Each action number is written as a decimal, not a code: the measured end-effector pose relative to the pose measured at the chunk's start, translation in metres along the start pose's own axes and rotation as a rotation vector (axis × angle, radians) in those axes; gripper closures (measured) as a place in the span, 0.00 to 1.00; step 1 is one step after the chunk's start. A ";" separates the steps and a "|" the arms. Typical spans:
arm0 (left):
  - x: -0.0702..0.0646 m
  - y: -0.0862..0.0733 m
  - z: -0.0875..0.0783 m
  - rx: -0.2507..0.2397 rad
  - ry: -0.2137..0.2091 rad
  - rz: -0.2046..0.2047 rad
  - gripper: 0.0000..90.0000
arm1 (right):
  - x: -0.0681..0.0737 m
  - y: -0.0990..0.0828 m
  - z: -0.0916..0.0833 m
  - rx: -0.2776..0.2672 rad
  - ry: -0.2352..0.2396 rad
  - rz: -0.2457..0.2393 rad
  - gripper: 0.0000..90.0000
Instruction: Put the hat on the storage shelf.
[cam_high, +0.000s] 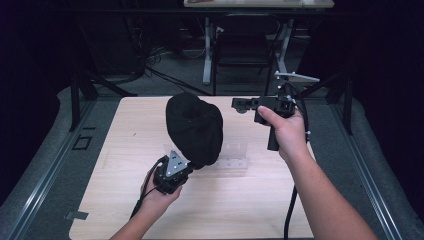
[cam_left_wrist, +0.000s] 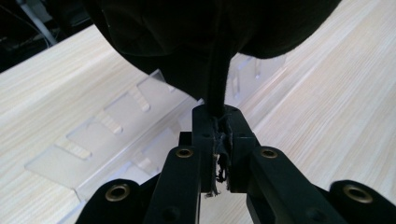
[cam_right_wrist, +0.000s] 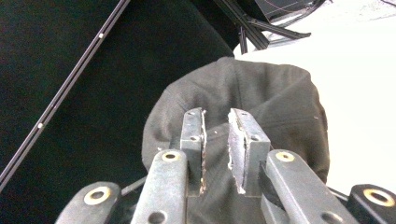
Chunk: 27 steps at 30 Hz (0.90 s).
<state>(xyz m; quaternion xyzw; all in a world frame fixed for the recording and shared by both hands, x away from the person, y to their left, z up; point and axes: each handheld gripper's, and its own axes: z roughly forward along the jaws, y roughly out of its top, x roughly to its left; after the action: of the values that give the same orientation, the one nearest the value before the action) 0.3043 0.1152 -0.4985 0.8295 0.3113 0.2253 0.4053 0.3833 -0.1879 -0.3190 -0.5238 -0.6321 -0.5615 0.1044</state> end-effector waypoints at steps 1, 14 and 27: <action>0.001 -0.002 0.001 0.005 0.009 0.004 0.95 | 0.000 0.000 -0.001 -0.003 0.000 -0.003 0.84; 0.006 -0.027 0.007 0.012 0.028 -0.027 0.94 | -0.006 -0.003 -0.010 -0.016 -0.028 -0.014 0.83; 0.008 -0.034 0.003 0.022 0.034 -0.072 0.76 | -0.010 -0.018 -0.013 -0.012 -0.151 -0.109 0.78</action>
<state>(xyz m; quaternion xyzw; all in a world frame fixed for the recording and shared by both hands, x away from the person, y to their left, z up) 0.3007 0.1357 -0.5262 0.8182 0.3504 0.2213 0.3985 0.3675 -0.2010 -0.3325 -0.5300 -0.6624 -0.5290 0.0222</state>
